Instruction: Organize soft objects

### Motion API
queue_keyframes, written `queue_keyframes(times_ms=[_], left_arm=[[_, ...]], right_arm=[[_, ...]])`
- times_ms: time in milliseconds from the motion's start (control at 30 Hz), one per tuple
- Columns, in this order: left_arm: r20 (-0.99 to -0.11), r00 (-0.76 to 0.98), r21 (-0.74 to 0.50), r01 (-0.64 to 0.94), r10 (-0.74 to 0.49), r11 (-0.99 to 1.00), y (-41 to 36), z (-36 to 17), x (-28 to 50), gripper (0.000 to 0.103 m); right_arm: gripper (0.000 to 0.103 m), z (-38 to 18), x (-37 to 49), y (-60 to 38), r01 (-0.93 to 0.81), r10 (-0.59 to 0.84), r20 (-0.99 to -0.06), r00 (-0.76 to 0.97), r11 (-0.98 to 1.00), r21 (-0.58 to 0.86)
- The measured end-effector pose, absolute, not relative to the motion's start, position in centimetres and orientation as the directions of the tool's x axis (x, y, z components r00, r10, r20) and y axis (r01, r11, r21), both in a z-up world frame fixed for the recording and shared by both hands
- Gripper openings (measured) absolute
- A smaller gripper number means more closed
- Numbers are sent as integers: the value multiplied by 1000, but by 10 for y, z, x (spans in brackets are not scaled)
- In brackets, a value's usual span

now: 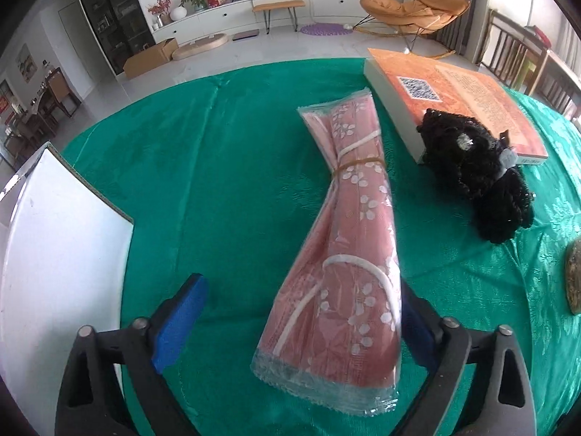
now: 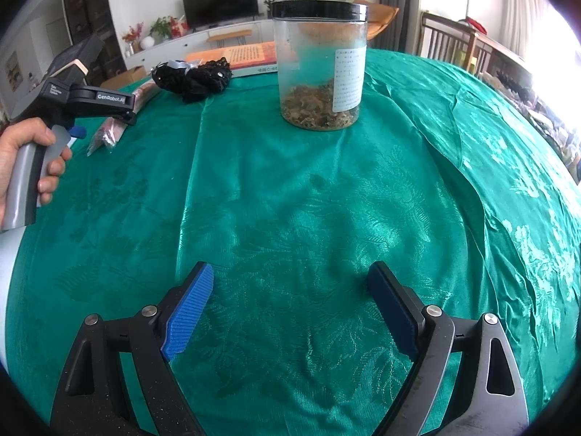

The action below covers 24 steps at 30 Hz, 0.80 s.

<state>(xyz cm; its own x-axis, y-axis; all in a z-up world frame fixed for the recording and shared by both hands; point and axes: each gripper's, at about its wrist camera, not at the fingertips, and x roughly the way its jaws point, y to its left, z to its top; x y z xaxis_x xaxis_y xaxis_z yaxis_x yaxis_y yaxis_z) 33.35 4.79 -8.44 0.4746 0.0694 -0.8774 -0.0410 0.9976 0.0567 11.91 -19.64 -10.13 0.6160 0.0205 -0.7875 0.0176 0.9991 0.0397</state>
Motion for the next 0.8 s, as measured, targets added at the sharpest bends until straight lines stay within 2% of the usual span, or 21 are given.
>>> queue_keyframes(times_ms=[33, 67, 100, 200, 467, 533, 600, 633, 667, 800], left_arm=[[-873, 486, 35, -31, 46, 999, 49, -81, 330, 48], [-874, 481, 52, -40, 65, 998, 49, -79, 327, 38], [-872, 484, 58, -39, 69, 998, 49, -76, 321, 32], [-872, 488, 30, -22, 37, 999, 50, -63, 291, 26], [-887, 460, 2, 56, -24, 998, 41, -35, 151, 27], [-896, 444, 23, 61, -6, 998, 40, -38, 124, 36], [-904, 427, 28, 62, -1, 998, 42, -41, 107, 77], [-901, 434, 37, 57, 9, 998, 42, -41, 100, 85], [-891, 453, 48, 53, 19, 997, 42, -38, 94, 92], [-871, 490, 52, 60, 16, 997, 46, -24, 79, 92]], right_arm=[[90, -101, 119, -196, 18, 20, -788, 616, 999, 40], [90, -101, 119, -196, 18, 20, -788, 616, 999, 39], [90, -101, 119, -196, 18, 19, -788, 616, 999, 38], [90, -101, 119, -196, 18, 17, -788, 615, 999, 35], [90, -101, 119, -197, 18, 18, -788, 615, 999, 36], [90, -101, 119, -197, 17, 19, -788, 615, 999, 38], [90, -101, 119, -197, 17, 21, -788, 616, 999, 40], [90, -101, 119, -197, 17, 22, -787, 616, 999, 42], [90, -101, 119, -197, 18, 24, -787, 617, 999, 45], [90, -100, 118, -199, 17, 31, -785, 619, 998, 53]])
